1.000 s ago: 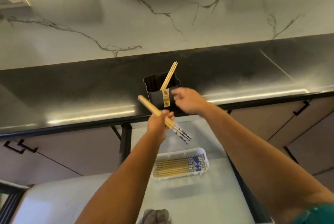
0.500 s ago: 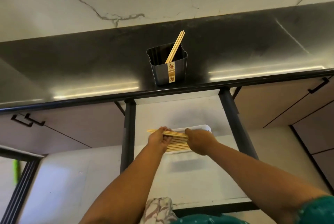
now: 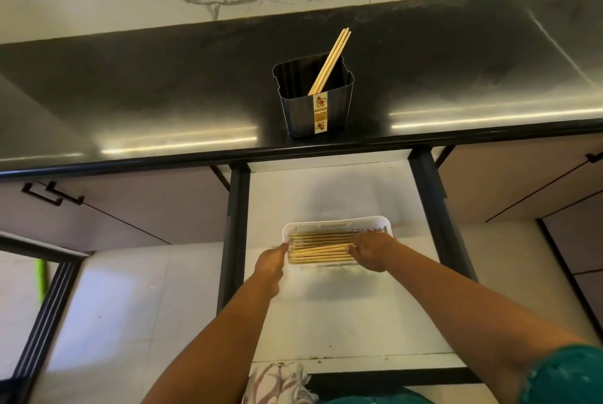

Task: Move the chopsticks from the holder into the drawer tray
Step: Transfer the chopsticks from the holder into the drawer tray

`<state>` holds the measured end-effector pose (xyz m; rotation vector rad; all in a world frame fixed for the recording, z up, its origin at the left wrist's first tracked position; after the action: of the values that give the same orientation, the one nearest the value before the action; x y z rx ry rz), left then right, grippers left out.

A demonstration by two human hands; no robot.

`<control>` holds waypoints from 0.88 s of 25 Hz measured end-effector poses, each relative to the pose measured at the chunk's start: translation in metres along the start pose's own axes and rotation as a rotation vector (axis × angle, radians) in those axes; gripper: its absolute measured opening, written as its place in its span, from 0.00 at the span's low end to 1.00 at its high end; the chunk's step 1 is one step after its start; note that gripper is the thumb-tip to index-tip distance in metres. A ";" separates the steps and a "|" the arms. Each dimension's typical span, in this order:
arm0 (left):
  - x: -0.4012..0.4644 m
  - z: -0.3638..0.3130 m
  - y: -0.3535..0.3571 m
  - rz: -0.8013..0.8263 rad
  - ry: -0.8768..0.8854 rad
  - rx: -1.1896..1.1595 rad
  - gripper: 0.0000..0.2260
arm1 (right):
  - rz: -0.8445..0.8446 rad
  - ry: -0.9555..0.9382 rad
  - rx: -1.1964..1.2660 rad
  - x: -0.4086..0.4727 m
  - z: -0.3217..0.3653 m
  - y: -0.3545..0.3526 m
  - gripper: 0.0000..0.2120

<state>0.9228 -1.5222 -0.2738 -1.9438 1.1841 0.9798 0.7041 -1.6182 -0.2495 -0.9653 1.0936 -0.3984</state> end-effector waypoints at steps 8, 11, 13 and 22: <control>0.016 0.001 -0.002 0.018 0.034 0.127 0.07 | -0.066 -0.029 -0.038 0.008 -0.006 0.014 0.23; 0.018 0.000 0.000 0.051 0.071 0.190 0.03 | -0.129 -0.079 0.105 0.010 0.004 0.011 0.20; 0.018 -0.001 0.001 0.051 0.086 0.200 0.04 | -0.143 -0.110 0.153 0.012 0.013 0.011 0.19; 0.021 -0.003 0.004 -0.017 0.135 0.195 0.08 | -0.124 -0.121 0.326 0.012 0.033 0.021 0.20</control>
<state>0.9263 -1.5350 -0.2913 -1.8845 1.2853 0.7046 0.7346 -1.6004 -0.2694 -0.7575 0.8298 -0.5920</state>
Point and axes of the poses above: each hand's wrist, its own x-axis towards the middle knuckle, its own y-axis out of the palm, z = x × y, the point moved 9 cm from there along x, towards the middle knuckle, and after that the axes turned 4 degrees about -z, right-handed, at the moved point
